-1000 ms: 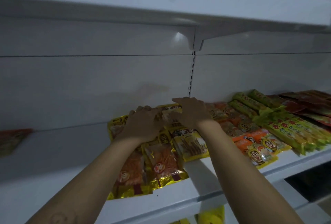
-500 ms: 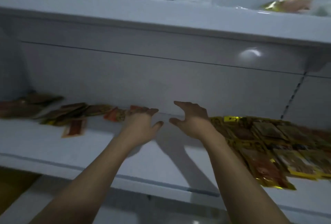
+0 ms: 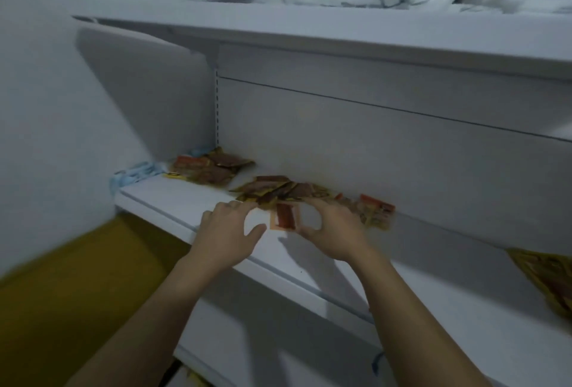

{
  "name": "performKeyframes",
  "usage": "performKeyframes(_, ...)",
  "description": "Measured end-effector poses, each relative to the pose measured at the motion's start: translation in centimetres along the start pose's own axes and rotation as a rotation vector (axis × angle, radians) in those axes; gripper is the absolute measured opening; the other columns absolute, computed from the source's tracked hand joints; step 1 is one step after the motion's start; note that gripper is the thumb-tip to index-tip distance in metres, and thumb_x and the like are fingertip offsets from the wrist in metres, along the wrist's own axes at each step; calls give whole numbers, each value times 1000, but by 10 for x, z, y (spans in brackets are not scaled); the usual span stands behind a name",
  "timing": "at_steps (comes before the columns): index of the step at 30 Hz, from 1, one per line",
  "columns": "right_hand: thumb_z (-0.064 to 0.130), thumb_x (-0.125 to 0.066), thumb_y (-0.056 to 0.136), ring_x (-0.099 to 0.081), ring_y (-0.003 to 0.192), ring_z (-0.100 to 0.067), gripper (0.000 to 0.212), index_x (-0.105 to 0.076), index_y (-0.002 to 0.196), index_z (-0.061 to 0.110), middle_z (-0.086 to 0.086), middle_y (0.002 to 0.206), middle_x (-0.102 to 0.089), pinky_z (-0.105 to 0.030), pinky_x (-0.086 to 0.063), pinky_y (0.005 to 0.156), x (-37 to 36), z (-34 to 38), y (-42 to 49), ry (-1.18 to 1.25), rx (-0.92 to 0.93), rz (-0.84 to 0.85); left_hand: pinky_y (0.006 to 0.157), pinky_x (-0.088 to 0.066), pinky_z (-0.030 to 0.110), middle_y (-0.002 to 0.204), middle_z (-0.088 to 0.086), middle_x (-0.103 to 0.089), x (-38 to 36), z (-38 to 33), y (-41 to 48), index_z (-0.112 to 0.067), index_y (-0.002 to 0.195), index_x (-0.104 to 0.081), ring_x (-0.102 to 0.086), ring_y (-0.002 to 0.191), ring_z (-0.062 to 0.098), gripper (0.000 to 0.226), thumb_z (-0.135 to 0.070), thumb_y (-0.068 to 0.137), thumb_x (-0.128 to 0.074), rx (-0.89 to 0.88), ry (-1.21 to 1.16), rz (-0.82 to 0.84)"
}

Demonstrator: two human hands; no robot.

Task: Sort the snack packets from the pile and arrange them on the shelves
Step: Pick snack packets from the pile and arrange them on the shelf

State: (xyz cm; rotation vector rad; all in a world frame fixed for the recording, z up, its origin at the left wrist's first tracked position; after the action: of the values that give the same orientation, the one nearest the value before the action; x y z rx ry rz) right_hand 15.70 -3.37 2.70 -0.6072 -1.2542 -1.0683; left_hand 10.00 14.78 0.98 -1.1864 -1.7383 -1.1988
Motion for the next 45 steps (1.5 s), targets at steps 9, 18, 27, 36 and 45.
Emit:
performKeyframes(9, 52, -58, 85, -51, 125, -21, 57, -46, 140, 42, 5, 137, -56, -39, -43, 102, -28, 46, 82, 31, 107, 55, 108, -31, 42, 145, 0, -48, 3, 63, 29, -30, 147, -40, -39, 134, 24, 55, -54, 97, -45, 131, 33, -19)
performKeyframes(18, 66, -39, 93, -49, 126, -30, 63, -52, 139, 25, -7, 140, -53, -40, -36, 103, -67, 51, 178, 17, 24, 92, 102, -33, 38, 143, 1, -50, -10, 92, 99, -25, 144, -43, -41, 131, 24, 51, -49, 99, -43, 211, 167, -4)
performKeyframes(27, 72, -46, 88, -38, 132, -33, 78, -42, 143, 17, -10, 147, -41, -43, -30, 109, -113, 66, 203, -176, 40, 201, 90, -41, 40, 128, 10, -57, -23, 134, 141, -18, 127, -57, -48, 119, 32, 40, -41, 95, -51, 225, 198, -31)
performKeyframes(36, 49, -57, 91, -55, 113, -27, 36, -64, 115, 24, -2, 118, -63, -34, -45, 85, -103, 65, 200, -48, 89, 87, 99, -32, 38, 135, 1, -57, -48, 142, 177, -39, 142, -45, -47, 126, 30, 55, -54, 91, -33, 163, 355, 100)
performKeyframes(45, 44, -63, 91, -61, 112, -21, 30, -68, 120, 35, 3, 117, -68, -30, -46, 83, -68, 59, 176, 40, 35, 23, 83, -29, 37, 107, -2, -65, -34, 123, 158, -32, 109, -70, -55, 103, 24, 29, -28, 101, -42, 37, 263, -28)
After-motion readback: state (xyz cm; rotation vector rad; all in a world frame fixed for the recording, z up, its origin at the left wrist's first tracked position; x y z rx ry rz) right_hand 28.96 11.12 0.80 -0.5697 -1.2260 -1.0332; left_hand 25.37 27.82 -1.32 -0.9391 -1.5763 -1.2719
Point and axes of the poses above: each hand's wrist, its own y-axis towards the middle knuckle, its own x-axis out of the back of the hand, z = x × y, the point moved 8 cm from there along y, towards the middle knuckle
